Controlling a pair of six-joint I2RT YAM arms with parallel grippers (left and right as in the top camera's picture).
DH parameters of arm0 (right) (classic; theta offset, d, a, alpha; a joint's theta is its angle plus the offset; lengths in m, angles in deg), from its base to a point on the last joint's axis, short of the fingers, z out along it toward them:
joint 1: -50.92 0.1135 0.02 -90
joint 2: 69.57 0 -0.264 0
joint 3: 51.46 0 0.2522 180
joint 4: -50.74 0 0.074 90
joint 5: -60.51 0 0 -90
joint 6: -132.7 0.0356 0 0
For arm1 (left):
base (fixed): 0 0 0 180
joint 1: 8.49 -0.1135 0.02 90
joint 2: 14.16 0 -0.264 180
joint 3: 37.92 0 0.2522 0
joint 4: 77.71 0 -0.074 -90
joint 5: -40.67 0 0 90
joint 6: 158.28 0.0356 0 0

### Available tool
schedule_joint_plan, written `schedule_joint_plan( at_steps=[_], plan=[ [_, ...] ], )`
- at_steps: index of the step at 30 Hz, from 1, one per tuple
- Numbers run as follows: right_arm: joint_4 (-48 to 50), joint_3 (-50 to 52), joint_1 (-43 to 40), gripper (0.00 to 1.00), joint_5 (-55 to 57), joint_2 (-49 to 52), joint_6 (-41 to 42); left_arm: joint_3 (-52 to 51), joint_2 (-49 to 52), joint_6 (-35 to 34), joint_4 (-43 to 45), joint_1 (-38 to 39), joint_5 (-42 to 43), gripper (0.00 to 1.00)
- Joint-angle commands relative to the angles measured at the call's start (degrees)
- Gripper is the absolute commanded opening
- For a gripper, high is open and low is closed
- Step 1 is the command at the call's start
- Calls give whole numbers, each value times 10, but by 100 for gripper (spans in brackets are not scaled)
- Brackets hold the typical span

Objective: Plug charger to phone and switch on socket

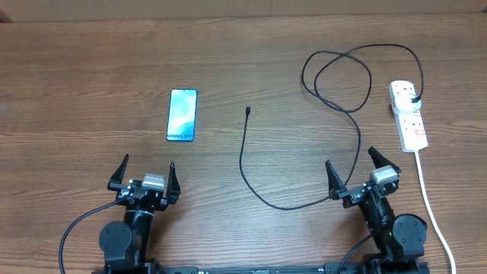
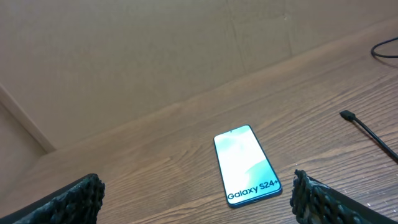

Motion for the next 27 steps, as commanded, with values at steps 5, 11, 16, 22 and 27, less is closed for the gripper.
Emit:
schedule_joint_plan(
  at_steps=[5, 11, 16, 22, 27],
  plan=[
    [4, 6, 3, 100, -2, -7, 2, -2, -6, -44, 12, -3, -12, 100],
    [4, 6, 3, 100, -2, -7, 2, -2, -6, -93, 32, -3, -31, 100],
    [4, 6, 3, 100, -2, -7, 2, -2, -6, -143, 33, -3, -24, 100],
    [4, 6, 3, 100, -2, -7, 2, 12, -6, -148, 33, -3, -20, 100],
    [4, 6, 3, 100, -2, -7, 2, 32, -4, -175, 29, -3, -20, 100]
  ],
)
